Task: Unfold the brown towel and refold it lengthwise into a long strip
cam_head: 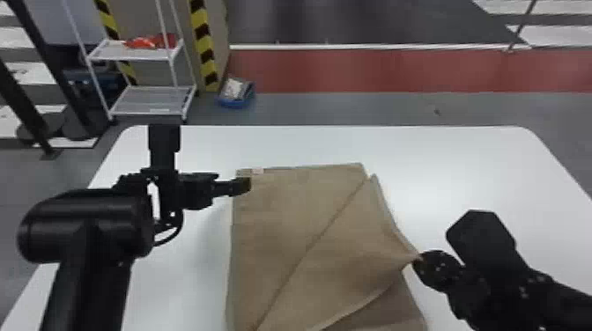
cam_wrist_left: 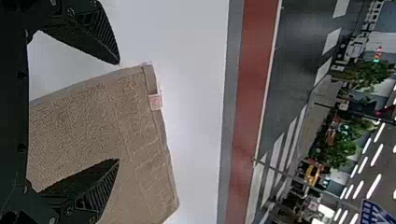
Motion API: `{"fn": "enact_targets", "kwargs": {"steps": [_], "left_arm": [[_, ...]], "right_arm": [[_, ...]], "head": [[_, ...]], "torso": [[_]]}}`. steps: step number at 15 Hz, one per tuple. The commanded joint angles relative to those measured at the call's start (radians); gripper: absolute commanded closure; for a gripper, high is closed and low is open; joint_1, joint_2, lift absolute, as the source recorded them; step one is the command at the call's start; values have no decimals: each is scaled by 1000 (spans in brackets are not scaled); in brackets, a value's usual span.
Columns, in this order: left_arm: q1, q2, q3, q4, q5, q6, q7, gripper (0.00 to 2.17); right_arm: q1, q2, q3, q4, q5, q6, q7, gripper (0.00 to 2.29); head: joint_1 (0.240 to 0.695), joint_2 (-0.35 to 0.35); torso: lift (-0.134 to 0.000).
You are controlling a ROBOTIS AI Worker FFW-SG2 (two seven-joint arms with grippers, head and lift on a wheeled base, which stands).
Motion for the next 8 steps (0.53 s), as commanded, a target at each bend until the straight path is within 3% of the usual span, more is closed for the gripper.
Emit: {"fn": "enact_targets", "kwargs": {"steps": [1,3,7,8], "left_arm": [[-67,-7,-36,118,-59,-109,17,194],[-111,-5,-62,213,-83,-210,71,198],[-166,-4,-90,339,-137,-281,92,228],[-168,-4,-91,349,-148,-281,90,356]], "right_arm": [[33,-3,-31,-27,-21,-4,0,1416],[41,-3,-64,-41,-36,-4,2,1416],[50,-3,-86,-59,-50,-1,8,1413],[48,-3,-87,-59,-57,-1,8,1413]], "head": [[695,-3],[695,-12],[695,-39],[695,-41]], "torso": [[-123],[-123],[-123],[-123]]}}
